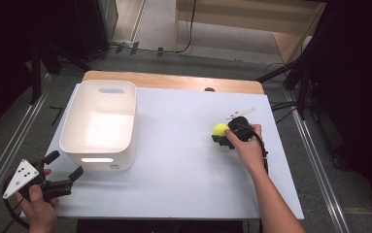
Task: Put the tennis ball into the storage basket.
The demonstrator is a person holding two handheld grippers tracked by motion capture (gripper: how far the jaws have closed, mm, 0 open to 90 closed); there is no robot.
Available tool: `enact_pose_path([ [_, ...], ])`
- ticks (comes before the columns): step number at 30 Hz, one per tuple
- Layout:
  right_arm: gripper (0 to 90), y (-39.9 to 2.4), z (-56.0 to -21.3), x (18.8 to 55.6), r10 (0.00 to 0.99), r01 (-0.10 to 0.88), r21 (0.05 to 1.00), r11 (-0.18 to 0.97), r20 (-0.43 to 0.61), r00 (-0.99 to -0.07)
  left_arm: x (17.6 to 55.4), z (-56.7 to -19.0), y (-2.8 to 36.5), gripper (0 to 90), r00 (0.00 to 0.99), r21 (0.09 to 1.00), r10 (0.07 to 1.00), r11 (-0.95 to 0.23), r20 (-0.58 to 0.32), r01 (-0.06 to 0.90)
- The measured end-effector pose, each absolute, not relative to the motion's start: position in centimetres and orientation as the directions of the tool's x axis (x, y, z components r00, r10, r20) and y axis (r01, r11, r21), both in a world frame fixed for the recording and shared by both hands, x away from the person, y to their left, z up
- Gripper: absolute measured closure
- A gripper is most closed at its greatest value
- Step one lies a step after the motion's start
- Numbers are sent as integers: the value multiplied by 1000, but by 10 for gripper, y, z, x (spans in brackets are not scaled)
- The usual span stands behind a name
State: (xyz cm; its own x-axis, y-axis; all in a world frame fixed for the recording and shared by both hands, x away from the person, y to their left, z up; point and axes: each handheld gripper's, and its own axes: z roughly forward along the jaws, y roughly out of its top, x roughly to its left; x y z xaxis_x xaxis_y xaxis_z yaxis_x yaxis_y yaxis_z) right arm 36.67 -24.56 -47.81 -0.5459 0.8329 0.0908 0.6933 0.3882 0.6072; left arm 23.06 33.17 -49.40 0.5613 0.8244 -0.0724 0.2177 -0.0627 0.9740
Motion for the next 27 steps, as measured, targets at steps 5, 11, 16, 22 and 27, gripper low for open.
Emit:
enact_pose_path([
  [5, 233, -238, -466, 367, 809, 666, 628, 403, 96, -580, 231, -494, 332, 0, 562, 974, 824, -63, -72, 217],
  [11, 233, -229, -455, 368, 795, 651, 637, 413, 96, -599, 231, -494, 332, 0, 563, 975, 823, -63, -71, 215],
  [16, 233, -223, -446, 369, 785, 636, 647, 420, 93, -613, 231, -494, 332, 0, 563, 974, 823, -64, -70, 216],
  [22, 234, -217, -439, 369, 766, 620, 655, 432, 96, -635, 230, -494, 332, 0, 563, 973, 824, -68, -69, 219],
  [27, 234, -208, -431, 370, 749, 601, 664, 444, 93, -656, 230, -494, 332, 0, 563, 974, 824, -68, -69, 218],
])
